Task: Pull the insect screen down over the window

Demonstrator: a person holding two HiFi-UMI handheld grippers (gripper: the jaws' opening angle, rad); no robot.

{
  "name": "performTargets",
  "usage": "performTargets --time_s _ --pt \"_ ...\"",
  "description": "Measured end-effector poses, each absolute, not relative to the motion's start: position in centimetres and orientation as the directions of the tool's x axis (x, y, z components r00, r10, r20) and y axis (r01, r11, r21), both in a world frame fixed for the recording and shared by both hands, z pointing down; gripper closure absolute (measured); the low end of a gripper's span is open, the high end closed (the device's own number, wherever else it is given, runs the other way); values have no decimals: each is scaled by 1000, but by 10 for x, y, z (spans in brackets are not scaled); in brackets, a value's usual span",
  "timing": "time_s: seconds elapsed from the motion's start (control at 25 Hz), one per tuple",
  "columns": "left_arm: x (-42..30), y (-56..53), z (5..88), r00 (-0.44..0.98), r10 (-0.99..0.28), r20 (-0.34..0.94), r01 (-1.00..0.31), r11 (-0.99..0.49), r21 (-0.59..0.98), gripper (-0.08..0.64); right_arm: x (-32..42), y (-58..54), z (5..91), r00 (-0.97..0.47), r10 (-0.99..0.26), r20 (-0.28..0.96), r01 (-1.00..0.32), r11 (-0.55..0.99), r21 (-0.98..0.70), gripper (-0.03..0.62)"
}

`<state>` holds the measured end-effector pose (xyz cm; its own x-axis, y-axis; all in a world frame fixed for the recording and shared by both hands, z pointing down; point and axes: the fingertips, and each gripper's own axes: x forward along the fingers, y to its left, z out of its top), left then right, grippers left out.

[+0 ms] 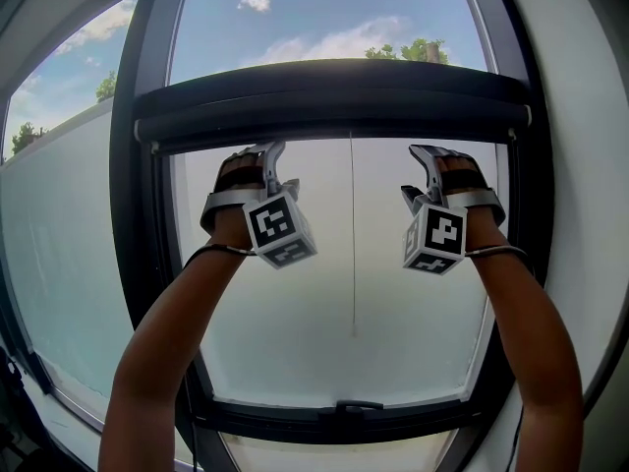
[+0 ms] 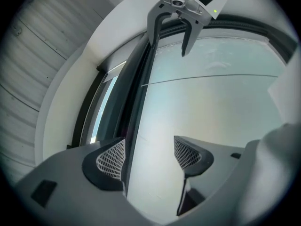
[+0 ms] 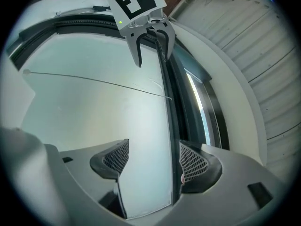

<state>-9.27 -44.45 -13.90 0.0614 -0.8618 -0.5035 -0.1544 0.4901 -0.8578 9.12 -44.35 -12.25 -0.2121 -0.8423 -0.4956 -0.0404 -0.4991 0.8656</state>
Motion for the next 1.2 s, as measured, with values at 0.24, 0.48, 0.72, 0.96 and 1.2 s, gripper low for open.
performTargets --time_s 0.24,0.48,0.72,0.96,1.2 --pt "-106 -456 -160 -5 -846 -533 -77 532 -843 253 90 -447 -148 -188 -846 -498 -82 -492 867 282" --pt "-108 -466 -171 -35 -849 -528 -62 529 -846 253 94 -459 -165 -160 -855 -493 -57 -490 870 282" --pt "-106 -476 -171 -38 -865 -501 -76 502 -862 252 89 -474 -171 -139 -871 -471 -19 -473 881 282" --pt "-105 -477 -173 -29 -871 -490 -77 490 -868 252 85 -484 -172 -122 -878 -463 -14 -464 885 282" --pt "-107 -480 -174 -26 -852 -522 -23 523 -852 238 86 -484 -172 -138 -877 -460 -23 -462 887 282"
